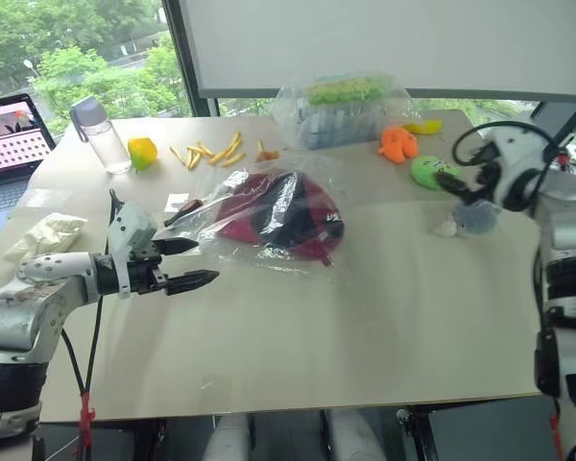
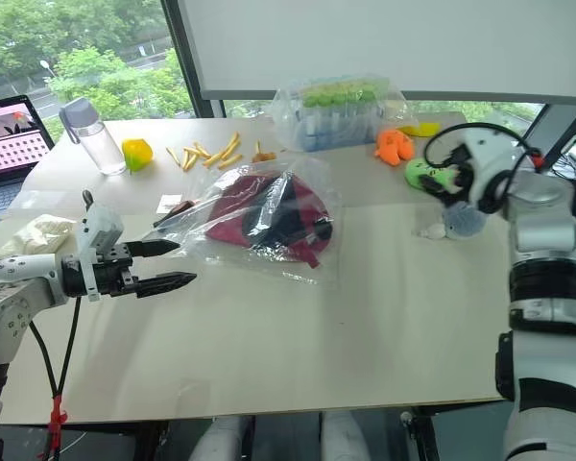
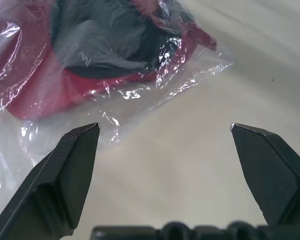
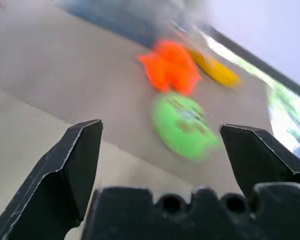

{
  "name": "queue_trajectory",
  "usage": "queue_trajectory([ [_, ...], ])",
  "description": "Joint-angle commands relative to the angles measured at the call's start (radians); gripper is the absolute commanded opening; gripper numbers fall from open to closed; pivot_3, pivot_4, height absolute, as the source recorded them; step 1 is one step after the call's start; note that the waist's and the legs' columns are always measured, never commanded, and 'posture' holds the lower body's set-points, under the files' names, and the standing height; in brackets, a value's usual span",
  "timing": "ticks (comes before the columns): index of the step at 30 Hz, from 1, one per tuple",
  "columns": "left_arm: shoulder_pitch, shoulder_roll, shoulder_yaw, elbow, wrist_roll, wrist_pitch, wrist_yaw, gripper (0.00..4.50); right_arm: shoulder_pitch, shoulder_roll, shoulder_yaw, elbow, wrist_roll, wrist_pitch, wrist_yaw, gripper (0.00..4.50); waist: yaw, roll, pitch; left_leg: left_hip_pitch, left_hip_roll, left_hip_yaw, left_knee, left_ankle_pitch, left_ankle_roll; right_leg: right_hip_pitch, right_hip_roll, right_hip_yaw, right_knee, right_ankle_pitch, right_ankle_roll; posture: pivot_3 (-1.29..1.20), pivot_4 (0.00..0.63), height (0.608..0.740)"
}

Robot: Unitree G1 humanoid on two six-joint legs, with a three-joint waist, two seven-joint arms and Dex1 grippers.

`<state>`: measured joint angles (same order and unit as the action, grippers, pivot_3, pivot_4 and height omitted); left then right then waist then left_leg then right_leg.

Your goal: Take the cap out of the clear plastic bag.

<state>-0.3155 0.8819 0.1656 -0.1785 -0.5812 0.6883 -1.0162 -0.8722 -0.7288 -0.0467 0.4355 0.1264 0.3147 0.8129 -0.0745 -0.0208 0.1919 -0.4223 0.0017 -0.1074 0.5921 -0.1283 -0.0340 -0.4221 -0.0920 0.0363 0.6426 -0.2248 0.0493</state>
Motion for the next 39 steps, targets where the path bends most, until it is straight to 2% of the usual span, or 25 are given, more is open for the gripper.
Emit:
queue_trajectory([
  [1, -0.027, -0.001, 0.029, 0.023, 0.025, -0.04, 0.03, 4.5, 0.095, 0.082, 0.034, -0.392, 0.23, 0.144, 0.147, 4.43, 0.005, 0.0, 0.0, 0.0, 0.0, 0.0, 0.0, 0.0, 0.0, 0.0, 0.0, 0.0, 0.0, 0.0, 0.0, 0.0, 0.15, 0.74],
  [3, -0.023, -0.003, 0.032, 0.036, 0.034, -0.051, 0.034, 4.5, 0.126, 0.121, 0.048, -0.465, 0.279, 0.214, 0.154, 4.43, 0.007, 0.0, 0.0, 0.0, 0.0, 0.0, 0.001, 0.0, 0.0, 0.0, 0.0, 0.0, 0.001, 0.0, 0.0, 0.0, 0.15, 0.74],
  [6, -0.012, -0.004, 0.036, 0.063, 0.066, -0.064, 0.066, 4.5, 0.165, 0.166, 0.102, -0.52, 0.277, 0.223, 0.149, 4.43, 0.015, -0.001, 0.0, -0.001, 0.0, 0.0, 0.002, 0.0, 0.0, 0.001, 0.0, 0.0, 0.0, 0.001, 0.001, 0.0, 0.15, 0.74],
  [9, -0.077, -0.056, 0.074, 0.18, 0.112, -0.116, 0.182, 4.5, 0.189, 0.239, 0.148, -0.589, 0.304, 0.25, 0.134, 4.43, 0.027, -0.001, 0.0, -0.001, 0.0, 0.0, 0.004, 0.0, 0.0, 0.001, 0.0, 0.0, 0.0, 0.001, 0.001, 0.0, 0.15, 0.74],
  [14, -0.26, -0.102, 0.08, 0.508, 0.215, -0.244, 0.315, 4.5, 0.197, 0.31, 0.185, -0.629, 0.3, 0.259, 0.084, 4.43, 0.034, -0.002, 0.0, -0.001, 0.0, 0.0, 0.006, 0.0, 0.0, 0.0, 0.001, 0.0, 0.002, 0.002, 0.001, 0.0, 0.15, 0.74],
  [23, -0.699, -0.249, -0.049, 1.204, 0.423, -0.649, 0.331, 4.5, 0.242, 0.38, 0.224, -0.722, 0.291, 0.3, -0.024, 4.43, 0.05, -0.004, -0.001, -0.004, -0.001, 0.0, 0.008, 0.0, -0.001, 0.0, 0.0, -0.001, 0.0, 0.004, 0.004, 0.0, 0.15, 0.74],
  [26, -0.759, -0.279, -0.085, 1.369, 0.498, -0.741, 0.364, 4.5, 0.257, 0.372, 0.217, -0.754, 0.288, 0.316, -0.052, 4.43, 0.05, -0.004, -0.001, -0.004, -0.001, 0.0, 0.008, 0.0, -0.001, 0.0, 0.0, -0.001, 0.0, 0.004, 0.004, 0.0, 0.15, 0.74],
  [32, -0.781, -0.334, -0.084, 1.501, 0.552, -0.783, 0.377, 4.5, 0.314, 0.304, 0.175, -0.851, 0.3, 0.371, -0.098, 4.43, 0.037, -0.004, -0.001, -0.004, -0.002, 0.0, 0.008, 0.0, -0.001, 0.0, 0.0, 0.0, 0.0, 0.004, 0.004, 0.0, 0.15, 0.74],
  [39, -0.738, -0.352, -0.044, 1.54, 0.578, -0.724, 0.509, 4.5, 0.338, 0.276, 0.116, -0.922, 0.334, 0.444, -0.156, 4.43, 0.029, -0.005, -0.001, -0.004, -0.001, 0.0, 0.009, 0.0, -0.001, 0.0, 0.0, 0.0, 0.0, 0.004, 0.005, 0.0, 0.15, 0.74],
])
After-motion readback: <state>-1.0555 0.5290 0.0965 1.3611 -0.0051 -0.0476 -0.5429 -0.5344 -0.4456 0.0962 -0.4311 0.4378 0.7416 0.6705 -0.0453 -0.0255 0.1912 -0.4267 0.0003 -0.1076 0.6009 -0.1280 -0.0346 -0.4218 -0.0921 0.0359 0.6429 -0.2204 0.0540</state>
